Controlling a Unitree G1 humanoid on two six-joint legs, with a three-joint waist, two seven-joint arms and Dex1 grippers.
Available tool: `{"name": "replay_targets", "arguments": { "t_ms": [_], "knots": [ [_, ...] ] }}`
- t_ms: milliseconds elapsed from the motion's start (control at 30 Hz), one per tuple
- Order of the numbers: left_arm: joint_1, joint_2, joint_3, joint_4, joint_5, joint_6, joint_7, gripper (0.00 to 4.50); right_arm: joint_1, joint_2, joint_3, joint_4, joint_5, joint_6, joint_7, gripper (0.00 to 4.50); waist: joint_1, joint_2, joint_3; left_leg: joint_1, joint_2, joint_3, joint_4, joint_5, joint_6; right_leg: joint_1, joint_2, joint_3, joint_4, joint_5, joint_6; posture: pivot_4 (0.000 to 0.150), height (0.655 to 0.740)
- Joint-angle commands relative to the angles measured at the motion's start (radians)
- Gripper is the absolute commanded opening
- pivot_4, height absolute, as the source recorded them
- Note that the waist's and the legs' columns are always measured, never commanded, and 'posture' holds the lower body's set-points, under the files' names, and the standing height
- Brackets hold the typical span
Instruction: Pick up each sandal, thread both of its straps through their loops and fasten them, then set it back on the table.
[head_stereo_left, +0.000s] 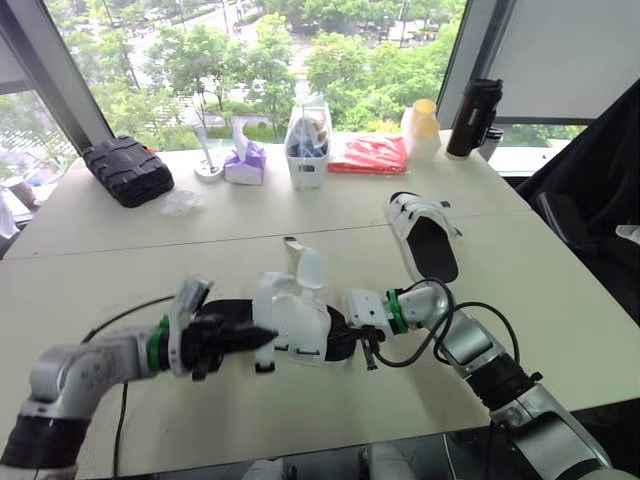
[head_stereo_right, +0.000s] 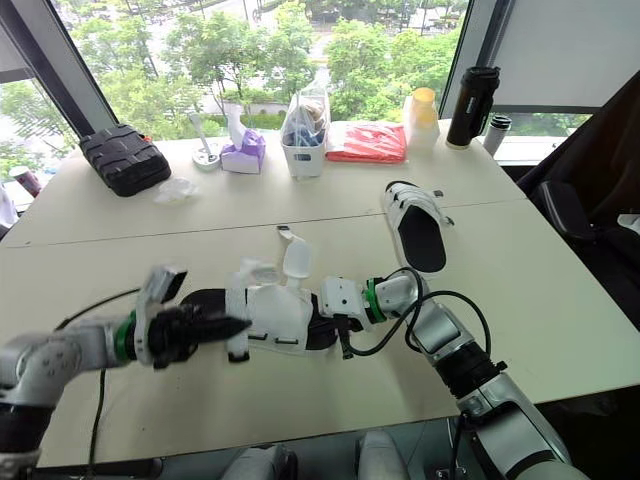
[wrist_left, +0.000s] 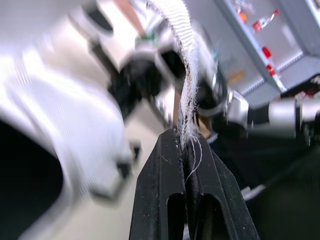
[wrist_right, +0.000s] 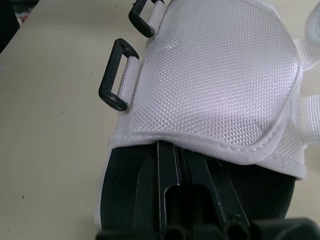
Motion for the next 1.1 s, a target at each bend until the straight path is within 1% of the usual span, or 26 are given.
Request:
{"name": "replay_targets", "arguments": {
  "t_ms": [33,167,367,533,1100],
  "knots": [
    [-0.092,-0.013,-0.059,0.094,0.073,-0.022,-0.056,0.06,0.014,-0.011,0.024,0.012,-0.042,0.013,-0.004,0.0,0.0,0.0,0.0,0.0,0.0,0.0,0.0,0.0,0.0,0.0,0.0,0.0,0.0,0.0,0.0,0.15,0.74],
    [-0.178,-0.023,-0.137,0.205,0.16,-0.049,-0.141,0.06,0.019,-0.011,0.029,0.0,-0.043,0.019,-0.007,0.0,-0.002,0.0,0.0,0.0,-0.002,0.0,0.0,0.0,0.0,0.0,0.0,0.0,0.0,0.0,0.0,0.15,0.74],
    [-0.207,-0.037,-0.208,0.242,0.243,-0.075,-0.222,0.06,0.027,-0.013,0.033,-0.015,-0.044,0.028,-0.014,0.0,-0.006,0.0,0.0,0.0,-0.001,0.0,0.0,0.0,0.0,-0.001,0.0,0.0,0.0,0.0,0.0,0.15,0.74],
    [-0.2,-0.03,-0.207,0.233,0.267,-0.072,-0.261,0.06,0.035,-0.018,0.032,-0.023,-0.046,0.03,-0.014,0.0,-0.005,0.0,0.0,0.0,0.0,0.0,0.0,0.0,0.0,-0.001,0.0,0.0,0.0,0.0,0.0,0.15,0.74],
    [-0.222,-0.03,-0.174,0.245,0.279,-0.067,-0.287,0.06,0.036,-0.009,0.042,-0.027,-0.051,0.031,-0.016,0.0,-0.005,0.0,0.0,0.0,0.0,0.0,0.0,0.0,0.0,-0.001,0.0,0.0,0.0,0.0,0.0,0.15,0.74]
  ]
}}
